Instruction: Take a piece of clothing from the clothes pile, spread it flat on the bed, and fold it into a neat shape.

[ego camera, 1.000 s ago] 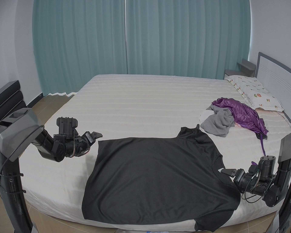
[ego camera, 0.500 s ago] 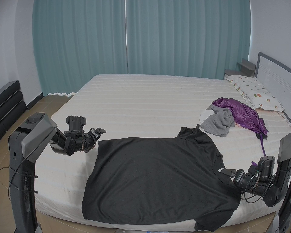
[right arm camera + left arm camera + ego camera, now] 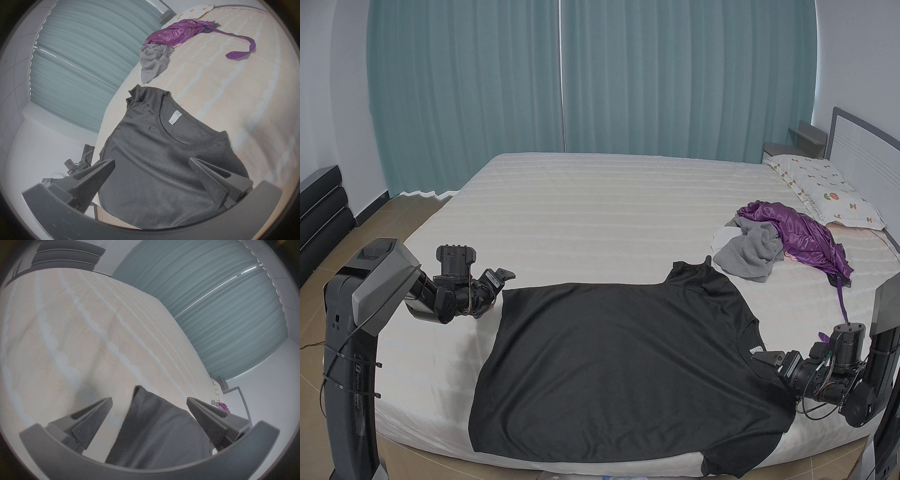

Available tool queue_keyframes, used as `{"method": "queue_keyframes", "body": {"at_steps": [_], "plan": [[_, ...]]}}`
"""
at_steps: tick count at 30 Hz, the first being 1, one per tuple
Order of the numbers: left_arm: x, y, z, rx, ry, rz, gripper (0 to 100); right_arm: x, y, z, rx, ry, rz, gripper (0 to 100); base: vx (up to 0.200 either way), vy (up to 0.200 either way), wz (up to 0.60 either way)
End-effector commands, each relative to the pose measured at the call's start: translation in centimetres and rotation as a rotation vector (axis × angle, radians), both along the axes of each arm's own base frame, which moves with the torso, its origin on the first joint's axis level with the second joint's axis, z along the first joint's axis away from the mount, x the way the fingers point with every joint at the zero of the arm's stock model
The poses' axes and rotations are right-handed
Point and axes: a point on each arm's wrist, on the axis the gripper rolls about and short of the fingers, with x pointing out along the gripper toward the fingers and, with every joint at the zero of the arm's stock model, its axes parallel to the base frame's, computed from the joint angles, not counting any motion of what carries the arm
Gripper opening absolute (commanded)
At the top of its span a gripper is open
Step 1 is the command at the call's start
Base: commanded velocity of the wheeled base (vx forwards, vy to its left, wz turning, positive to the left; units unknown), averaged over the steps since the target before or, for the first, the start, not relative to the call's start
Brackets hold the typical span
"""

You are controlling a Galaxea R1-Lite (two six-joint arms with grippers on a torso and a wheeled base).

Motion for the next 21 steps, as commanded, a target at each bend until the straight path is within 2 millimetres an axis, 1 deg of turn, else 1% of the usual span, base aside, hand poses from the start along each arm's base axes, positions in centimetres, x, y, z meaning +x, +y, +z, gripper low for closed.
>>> {"method": "queue_keyframes", "body": {"at_steps": [1,13,21], "plan": [[0.4,0.1,-0.4,0.001,-0.004,0.004,100,-0.5,0.1,-0.1,-0.001,0.020,0.006,100,0.000,0.000,0.00],[1.1,-0.3,-0.6,0.003,-0.022,-0.004,100,-0.4,0.1,-0.4,-0.002,0.033,0.006,100,0.000,0.000,0.00],[1.6,-0.6,-1.5,0.009,-0.023,-0.011,100,-0.5,0.3,-0.5,-0.002,0.036,0.016,100,0.000,0.000,0.00]]}}
